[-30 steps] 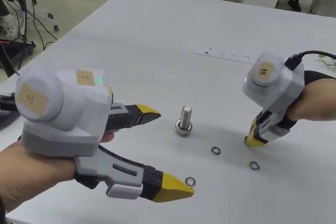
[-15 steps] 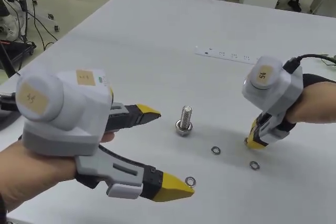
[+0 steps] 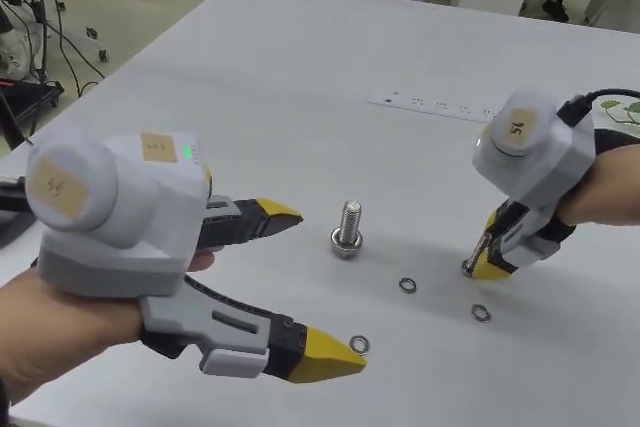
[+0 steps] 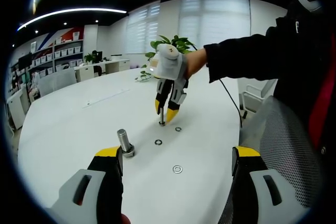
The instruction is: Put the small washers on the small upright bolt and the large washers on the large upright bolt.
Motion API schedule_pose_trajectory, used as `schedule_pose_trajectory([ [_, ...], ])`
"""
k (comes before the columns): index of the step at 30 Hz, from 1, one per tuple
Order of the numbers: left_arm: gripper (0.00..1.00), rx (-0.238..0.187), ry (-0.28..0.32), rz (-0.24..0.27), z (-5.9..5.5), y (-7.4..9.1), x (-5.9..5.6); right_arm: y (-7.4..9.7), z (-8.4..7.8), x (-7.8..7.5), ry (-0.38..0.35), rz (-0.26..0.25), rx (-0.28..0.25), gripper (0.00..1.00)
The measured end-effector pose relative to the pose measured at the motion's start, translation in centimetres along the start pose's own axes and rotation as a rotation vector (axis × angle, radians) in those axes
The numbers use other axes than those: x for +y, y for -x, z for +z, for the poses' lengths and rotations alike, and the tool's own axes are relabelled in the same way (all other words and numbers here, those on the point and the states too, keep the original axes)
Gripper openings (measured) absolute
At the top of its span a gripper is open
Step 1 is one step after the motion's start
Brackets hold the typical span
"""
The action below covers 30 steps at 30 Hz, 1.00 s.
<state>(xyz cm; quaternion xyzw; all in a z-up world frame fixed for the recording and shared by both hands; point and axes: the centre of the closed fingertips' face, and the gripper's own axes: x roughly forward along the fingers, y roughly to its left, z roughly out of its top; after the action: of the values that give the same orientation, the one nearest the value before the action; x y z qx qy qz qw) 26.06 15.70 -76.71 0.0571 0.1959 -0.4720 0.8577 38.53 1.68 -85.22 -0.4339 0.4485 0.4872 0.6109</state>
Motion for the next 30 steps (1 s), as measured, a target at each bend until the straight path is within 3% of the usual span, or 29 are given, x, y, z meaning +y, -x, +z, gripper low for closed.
schedule_pose_trajectory([
  [12,0.85,0.000,-0.007,-0.004,0.2,0.0,-0.1,1.4,-1.5,0.4,-0.025,-0.027,-0.010,0.28],
  [30,0.85,-0.003,-0.015,-0.006,0.3,0.0,-0.2,0.4,-1.7,4.0,-0.001,0.021,0.012,0.27],
])
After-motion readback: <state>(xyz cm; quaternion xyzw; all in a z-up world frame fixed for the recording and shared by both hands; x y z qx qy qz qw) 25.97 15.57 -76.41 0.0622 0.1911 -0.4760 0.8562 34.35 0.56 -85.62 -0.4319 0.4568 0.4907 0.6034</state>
